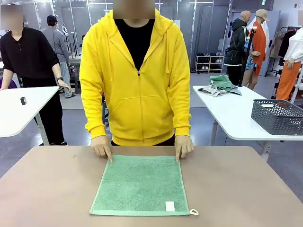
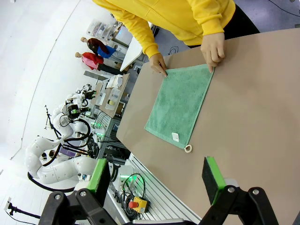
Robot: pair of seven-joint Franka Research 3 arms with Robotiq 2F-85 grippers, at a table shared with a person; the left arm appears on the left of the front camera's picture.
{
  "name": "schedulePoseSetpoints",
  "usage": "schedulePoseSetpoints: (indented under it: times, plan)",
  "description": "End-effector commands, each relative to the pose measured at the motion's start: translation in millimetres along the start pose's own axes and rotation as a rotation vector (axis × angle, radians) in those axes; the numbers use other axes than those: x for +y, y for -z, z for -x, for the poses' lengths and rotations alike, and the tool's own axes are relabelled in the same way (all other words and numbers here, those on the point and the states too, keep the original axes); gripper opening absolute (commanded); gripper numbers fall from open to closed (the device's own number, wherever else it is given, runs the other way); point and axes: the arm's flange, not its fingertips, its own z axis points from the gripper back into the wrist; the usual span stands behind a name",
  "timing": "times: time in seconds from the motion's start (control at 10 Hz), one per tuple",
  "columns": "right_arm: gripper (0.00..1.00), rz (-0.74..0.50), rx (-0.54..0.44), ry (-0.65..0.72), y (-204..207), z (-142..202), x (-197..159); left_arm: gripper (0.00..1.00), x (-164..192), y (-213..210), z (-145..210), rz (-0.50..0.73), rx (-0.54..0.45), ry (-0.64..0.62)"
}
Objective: Fold the towels and place them in the basket.
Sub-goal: When a person lays out a Towel with hook on the table, fold it in half twice.
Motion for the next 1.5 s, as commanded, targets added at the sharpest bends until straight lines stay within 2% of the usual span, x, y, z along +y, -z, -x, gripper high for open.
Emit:
schedulePoseSetpoints:
  times: [0.0,1.4]
  plan:
    - [1.0,-0.008,0.003,-0.009,-1.4,-0.1,0.2,1.0,0.0,-0.6,-0.8,0.018,-0.006,0.018]
    - [1.0,-0.008,0.003,-0.009,-1.4,-0.1,0.2,1.0,0.0,-0.6,-0.8,0.018,-0.006,0.018]
